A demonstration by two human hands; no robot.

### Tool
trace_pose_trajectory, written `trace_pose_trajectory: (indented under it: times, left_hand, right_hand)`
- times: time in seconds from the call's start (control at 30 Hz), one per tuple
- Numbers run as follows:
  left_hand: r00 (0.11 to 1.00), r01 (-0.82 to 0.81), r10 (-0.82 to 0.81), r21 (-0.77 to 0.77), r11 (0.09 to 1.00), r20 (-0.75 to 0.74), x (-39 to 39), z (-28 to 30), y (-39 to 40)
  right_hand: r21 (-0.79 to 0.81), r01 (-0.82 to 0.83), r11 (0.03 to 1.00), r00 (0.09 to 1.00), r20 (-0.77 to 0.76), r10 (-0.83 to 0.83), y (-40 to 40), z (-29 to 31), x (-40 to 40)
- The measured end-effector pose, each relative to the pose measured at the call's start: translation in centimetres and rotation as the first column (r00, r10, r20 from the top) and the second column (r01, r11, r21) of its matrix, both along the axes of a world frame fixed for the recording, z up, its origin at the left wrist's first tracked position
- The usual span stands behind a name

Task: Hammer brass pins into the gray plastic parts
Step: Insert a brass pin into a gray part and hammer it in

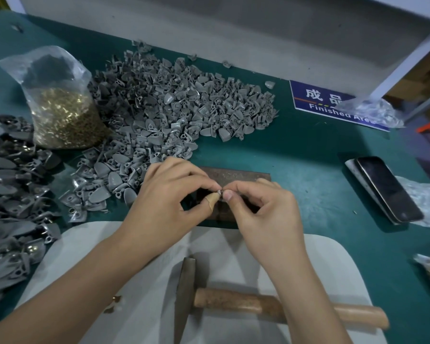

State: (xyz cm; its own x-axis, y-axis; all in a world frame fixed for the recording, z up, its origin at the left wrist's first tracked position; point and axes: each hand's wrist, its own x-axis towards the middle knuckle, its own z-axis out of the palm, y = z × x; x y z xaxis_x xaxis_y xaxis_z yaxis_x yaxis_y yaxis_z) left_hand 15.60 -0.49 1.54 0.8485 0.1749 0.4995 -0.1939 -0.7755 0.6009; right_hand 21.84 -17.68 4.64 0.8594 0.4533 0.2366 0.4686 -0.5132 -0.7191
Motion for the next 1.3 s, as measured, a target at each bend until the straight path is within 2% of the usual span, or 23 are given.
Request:
trace_pose_trajectory:
  times: [0.13, 0.3, 0.5, 0.7, 0.8, 1.0, 1.3]
  left_hand:
    - [1.000, -0.011, 0.011, 0.003, 1.000, 0.005, -0.2, -0.1, -0.1]
    - [1.000, -0.018, 0.019, -0.011, 1.000, 0.017, -0.2, 0.1, -0.3]
    - [1.000, -0.020, 0.021, -0.031, 0.999, 0.011, -0.2, 0.1, -0.3]
    - [0.999, -0.037, 0.037, 0.001, 0.999, -0.005, -0.3, 0.3, -0.2]
    - [0.998, -0.068, 0.069, 0.060, 0.996, -0.001, -0.4, 0.6, -0.3]
    - [0.997, -0.074, 0.075, 0.057, 0.996, -0.012, -0.6, 0.7, -0.5]
    - [0.999, -0.039, 0.039, -0.003, 0.999, -0.009, -0.5, 0.3, -0.2]
  right_hand:
    - [-0.145, -0.005, 0.989, 0.996, 0.088, 0.018, 0.1, 1.2, -0.2]
    - [-0.412, 0.056, 0.910, 0.965, 0.256, 0.056, 1.0, 3.1, -0.5]
    - [-0.504, 0.058, 0.862, 0.981, 0.190, 0.045, 1.3, 4.7, -0.5]
    - [-0.648, 0.105, 0.754, 0.959, 0.266, 0.095, 2.3, 5.0, -1.0]
    - [-0.606, 0.077, 0.791, 0.972, 0.224, 0.077, 1.7, 4.6, -0.5]
    - [-0.327, 0.028, 0.945, 0.997, 0.083, 0.000, 0.4, 2.3, 0.1]
    - [-0.288, 0.067, 0.955, 0.988, 0.150, -0.024, 0.2, 1.4, 0.0]
